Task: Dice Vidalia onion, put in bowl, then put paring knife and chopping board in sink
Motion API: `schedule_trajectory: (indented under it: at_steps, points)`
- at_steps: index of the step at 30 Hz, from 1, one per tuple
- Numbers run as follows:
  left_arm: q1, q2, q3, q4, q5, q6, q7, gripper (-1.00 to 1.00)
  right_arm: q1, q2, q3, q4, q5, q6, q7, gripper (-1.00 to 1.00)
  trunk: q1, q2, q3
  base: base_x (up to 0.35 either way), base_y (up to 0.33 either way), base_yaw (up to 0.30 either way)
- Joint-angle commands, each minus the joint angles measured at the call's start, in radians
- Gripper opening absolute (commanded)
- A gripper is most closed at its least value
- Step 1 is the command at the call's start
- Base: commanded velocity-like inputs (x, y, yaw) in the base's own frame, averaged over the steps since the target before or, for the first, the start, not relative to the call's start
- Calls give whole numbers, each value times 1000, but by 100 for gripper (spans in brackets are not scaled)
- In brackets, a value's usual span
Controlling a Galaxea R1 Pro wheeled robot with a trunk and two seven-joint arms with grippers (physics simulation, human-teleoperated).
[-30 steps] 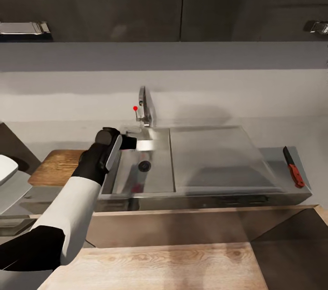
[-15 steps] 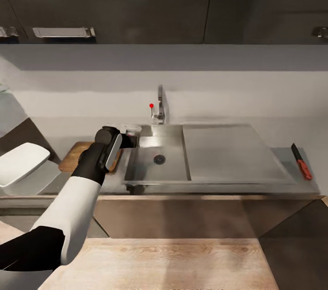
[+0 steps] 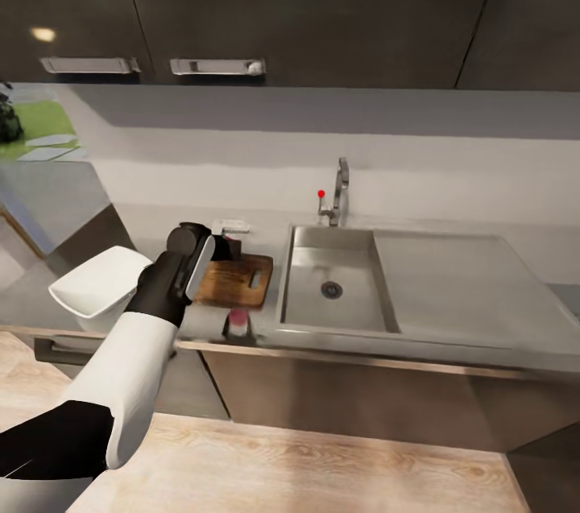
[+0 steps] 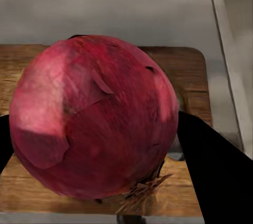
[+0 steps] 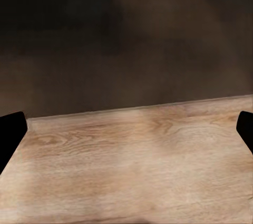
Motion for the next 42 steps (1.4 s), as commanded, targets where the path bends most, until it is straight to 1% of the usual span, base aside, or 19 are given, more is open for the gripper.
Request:
schedule_trajectory:
  at_steps: [1,7,20,25,42]
  points:
    - [-1,0,-2,1,3,3,6,-100,-1,0,-9,1,7,-3,2,100,1,-2,-1,203,172,146]
    - [-1,0,-2,18,3,3,6,-100,-1,0,-9,1,7,-3,2,100,1,-2,3,114,62,52]
    - [1,-4,-7,164,1,2,4,-100,-1,-1,-8,1,7,-4,4,100,1,-2,4,9,4,3]
    - [1,-5,-7,178,1,1,4,-100,-1,-3,-7,1,7,-6,6,100,1,-2,4,0,0,0]
    - [1,-3,-6,189,1,0,4,-100,-1,-2,-7,1,7,-5,4,100,1,-2,4,0,0,0]
